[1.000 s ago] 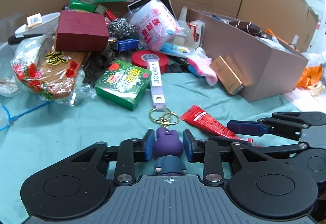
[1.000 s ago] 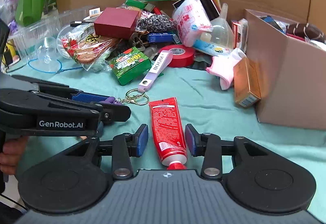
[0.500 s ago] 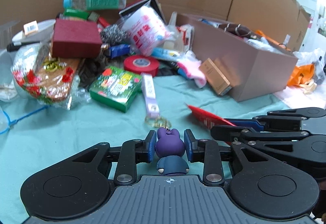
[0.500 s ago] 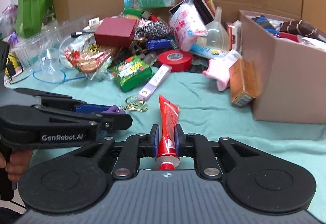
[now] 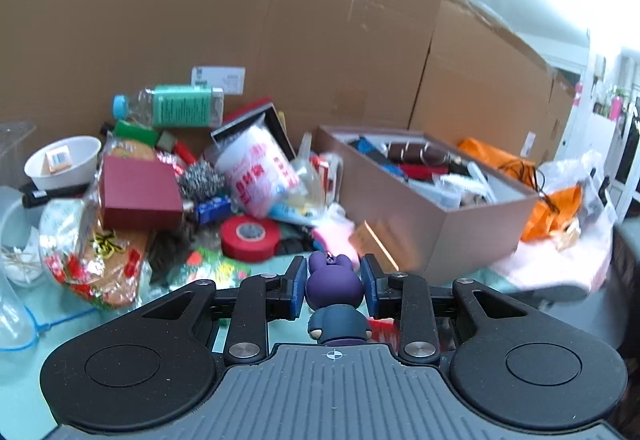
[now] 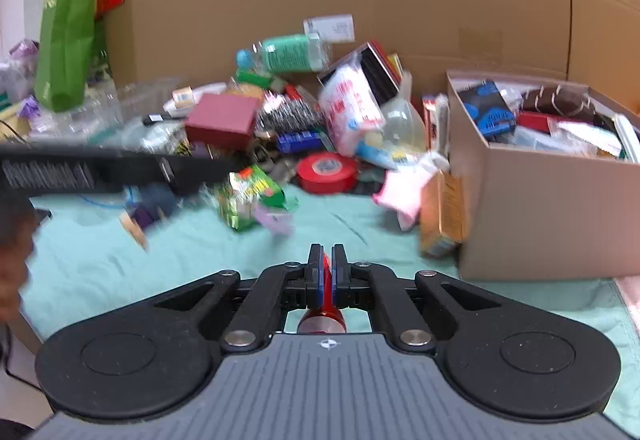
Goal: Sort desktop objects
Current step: 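Lift the keychain with the left tool while the right tool lifts the red tube, then carry the keychain with the left tool while the right tool carries the tube to the box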
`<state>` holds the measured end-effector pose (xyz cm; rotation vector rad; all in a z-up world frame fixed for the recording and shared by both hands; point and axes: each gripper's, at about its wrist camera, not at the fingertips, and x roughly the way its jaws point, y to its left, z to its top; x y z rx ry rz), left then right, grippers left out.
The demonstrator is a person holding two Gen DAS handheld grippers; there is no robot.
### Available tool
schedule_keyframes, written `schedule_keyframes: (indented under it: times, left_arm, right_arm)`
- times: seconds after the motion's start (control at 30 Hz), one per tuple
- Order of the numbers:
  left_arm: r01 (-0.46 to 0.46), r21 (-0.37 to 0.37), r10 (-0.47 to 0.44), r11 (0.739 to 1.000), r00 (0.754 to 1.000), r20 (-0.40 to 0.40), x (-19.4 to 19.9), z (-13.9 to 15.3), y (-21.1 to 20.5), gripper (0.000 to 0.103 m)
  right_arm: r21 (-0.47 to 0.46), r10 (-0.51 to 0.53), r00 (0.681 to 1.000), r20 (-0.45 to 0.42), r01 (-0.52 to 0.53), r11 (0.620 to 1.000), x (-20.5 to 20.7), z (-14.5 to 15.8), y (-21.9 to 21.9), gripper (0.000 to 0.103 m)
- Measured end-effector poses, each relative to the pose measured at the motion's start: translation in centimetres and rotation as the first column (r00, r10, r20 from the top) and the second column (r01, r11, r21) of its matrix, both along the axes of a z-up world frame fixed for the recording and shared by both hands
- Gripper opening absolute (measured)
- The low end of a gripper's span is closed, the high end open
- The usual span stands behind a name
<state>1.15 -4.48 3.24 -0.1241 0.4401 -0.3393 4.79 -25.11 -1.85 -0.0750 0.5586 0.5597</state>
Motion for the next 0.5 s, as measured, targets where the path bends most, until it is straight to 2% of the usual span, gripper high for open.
schedule_keyframes:
  times: [0.1, 0.23, 0.33, 0.5]
  left_arm:
    - [0.002, -0.027, -0.002, 1.000, 1.000, -0.003, 0.2, 0.4, 0.2, 0.027]
    - [-0.010, -0.029, 0.010, 1.000, 1.000, -0.002, 0.5, 0.5, 0.5, 0.027]
    - [-0.008, -0.035, 0.008, 0.999, 1.000, -0.004, 0.5, 0.4, 0.5, 0.027]
    - [0.001, -0.033, -0.001, 0.999, 1.000, -0.012, 0.9, 0.5, 0.2, 0.027]
  right_arm:
    - [-0.003, -0.002, 0.999, -0.045, 0.002, 1.000, 0.2, -1.1, -0.1, 0.004]
    - [-0.019, -0.024, 0.999, -0.041, 0.023, 1.000, 0.3, -1.5, -0.1, 0.005]
    - [-0.047, -0.033, 0.997, -0.074, 0.029, 0.998, 0.8, -2.2, -0.1, 0.010]
    - [-0.031, -0.013, 0.996, -0.090, 0.010, 0.999, 1.2, -2.7, 0.0, 0.008]
